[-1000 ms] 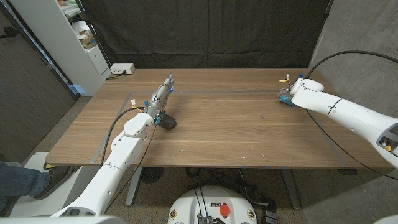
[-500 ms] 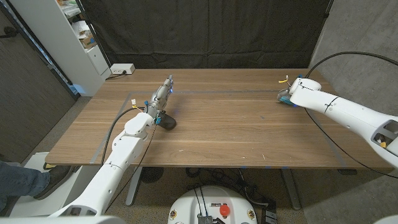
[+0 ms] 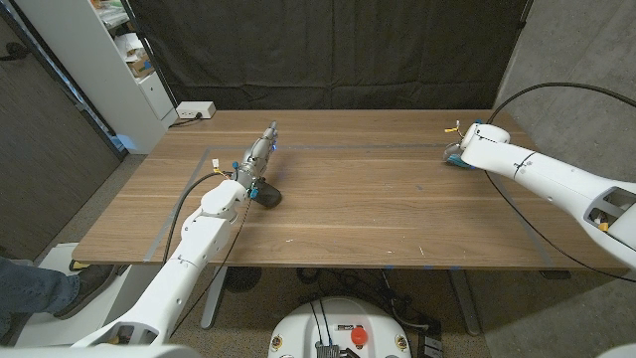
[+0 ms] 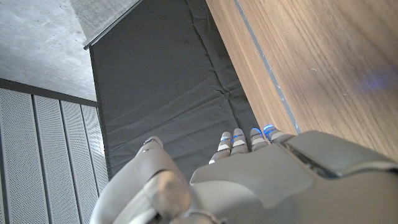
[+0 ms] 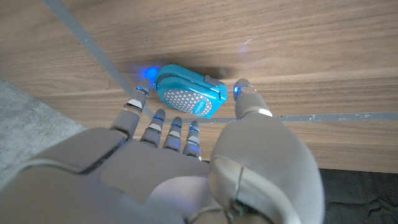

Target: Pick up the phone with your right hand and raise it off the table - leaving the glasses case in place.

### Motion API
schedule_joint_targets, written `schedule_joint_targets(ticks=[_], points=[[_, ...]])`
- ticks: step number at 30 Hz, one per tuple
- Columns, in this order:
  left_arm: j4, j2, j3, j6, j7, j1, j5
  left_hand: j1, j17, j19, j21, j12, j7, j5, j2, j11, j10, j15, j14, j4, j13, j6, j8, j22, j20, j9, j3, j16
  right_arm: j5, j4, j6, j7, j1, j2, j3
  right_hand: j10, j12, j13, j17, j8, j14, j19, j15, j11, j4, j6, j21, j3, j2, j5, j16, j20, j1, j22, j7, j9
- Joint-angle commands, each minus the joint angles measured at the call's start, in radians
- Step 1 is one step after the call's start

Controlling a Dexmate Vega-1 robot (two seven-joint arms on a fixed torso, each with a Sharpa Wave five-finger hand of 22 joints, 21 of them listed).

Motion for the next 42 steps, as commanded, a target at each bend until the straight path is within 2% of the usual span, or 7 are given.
schedule_joint_targets(ticks=[1, 12, 20, 29, 34, 37, 42], points=[[0.018, -0.005, 0.0, 0.004, -0.007, -0.02, 0.009, 0.003, 0.005, -0.016, 0.0, 0.004, 0.002, -0.002, 0.01, -0.001, 0.001, 0.002, -0.01, -0.005, 0.005, 0.008, 0.005, 0.006, 0.005, 0.006, 0.001, 0.002, 0.005, 0.048, 0.007, -0.009, -0.001, 0.022, 0.012, 0.02, 0.006, 0.006, 0.005, 0.011, 0.015, 0.024, -0.01, -0.003, 0.006, 0.019, 0.008, 0.008, 0.006, -0.001, 0.008, -0.006, 0.016, 0.003, -0.002, 0.002], [0.027, -0.007, 0.008, 0.011, -0.011, -0.033, 0.02, 0.003, 0.005, -0.016, 0.0, 0.004, 0.002, -0.002, 0.011, 0.0, 0.001, 0.002, -0.009, -0.006, 0.005, 0.013, 0.007, 0.006, 0.005, 0.006, 0.0, 0.003, 0.014, 0.069, 0.012, -0.017, -0.004, 0.025, 0.02, 0.045, 0.009, 0.006, 0.007, 0.016, 0.044, 0.081, -0.027, -0.007, 0.008, 0.045, 0.017, 0.013, 0.028, -0.009, 0.017, -0.035, 0.043, 0.004, -0.005, 0.002], [0.032, -0.01, 0.009, 0.013, -0.015, -0.038, 0.022, 0.003, 0.005, -0.017, 0.0, 0.003, 0.002, -0.002, 0.011, 0.0, 0.0, 0.002, -0.009, -0.006, 0.005, 0.013, 0.007, 0.006, 0.008, 0.006, -0.001, 0.003, 0.02, 0.1, 0.016, -0.035, -0.008, 0.043, 0.023, 0.079, 0.013, 0.007, 0.009, 0.02, 0.092, 0.159, -0.043, -0.01, -0.002, 0.074, 0.029, 0.028, 0.063, -0.026, 0.033, -0.072, 0.104, 0.005, -0.009, 0.003], [0.036, -0.011, 0.01, 0.012, -0.02, -0.039, 0.022, 0.002, 0.005, -0.019, 0.0, 0.004, 0.002, -0.003, 0.012, -0.002, 0.0, 0.001, -0.009, -0.006, 0.005, 0.014, 0.007, 0.006, 0.011, 0.006, -0.002, 0.003, 0.016, 0.148, 0.014, -0.065, -0.004, 0.079, 0.015, 0.136, 0.022, 0.01, 0.025, 0.035, 0.16, 0.235, -0.072, -0.021, -0.005, 0.143, 0.034, 0.031, 0.094, -0.053, 0.064, -0.157, 0.176, 0.007, -0.015, 0.004], [0.037, -0.012, 0.008, 0.01, -0.017, -0.037, 0.024, 0.002, 0.005, -0.019, 0.0, 0.004, 0.002, -0.003, 0.012, -0.001, 0.001, 0.001, -0.01, -0.007, 0.006, 0.015, 0.007, 0.006, 0.014, 0.006, -0.002, 0.003, 0.011, 0.175, 0.003, -0.084, 0.001, 0.102, 0.007, 0.169, 0.029, 0.012, 0.039, 0.045, 0.192, 0.263, -0.078, -0.031, 0.0, 0.183, 0.036, 0.025, 0.106, -0.066, 0.086, -0.184, 0.194, 0.009, -0.021, 0.005], [0.035, -0.013, 0.006, 0.012, -0.016, -0.035, 0.022, 0.002, 0.005, -0.019, 0.0, 0.004, 0.001, -0.003, 0.012, -0.003, 0.0, 0.001, -0.01, -0.007, 0.006, 0.015, 0.007, 0.006, 0.013, 0.006, -0.003, 0.003, 0.012, 0.179, 0.009, -0.098, -0.003, 0.105, 0.009, 0.225, 0.045, 0.015, 0.055, 0.052, 0.213, 0.28, -0.087, -0.033, 0.003, 0.214, 0.036, 0.016, 0.114, -0.078, 0.105, -0.199, 0.207, 0.01, -0.026, 0.007], [0.03, -0.013, 0.005, 0.01, -0.019, -0.03, 0.019, 0.002, 0.005, -0.021, 0.0, 0.004, 0.001, -0.003, 0.012, -0.002, 0.0, 0.001, -0.011, -0.007, 0.006, 0.015, 0.007, 0.006, 0.014, 0.006, -0.003, 0.003, 0.013, 0.181, -0.005, -0.119, -0.008, 0.114, 0.012, 0.296, 0.064, 0.024, 0.094, 0.075, 0.282, 0.322, -0.111, -0.034, 0.007, 0.298, 0.042, 0.0, 0.138, -0.097, 0.16, -0.251, 0.236, 0.014, -0.031, 0.009]])
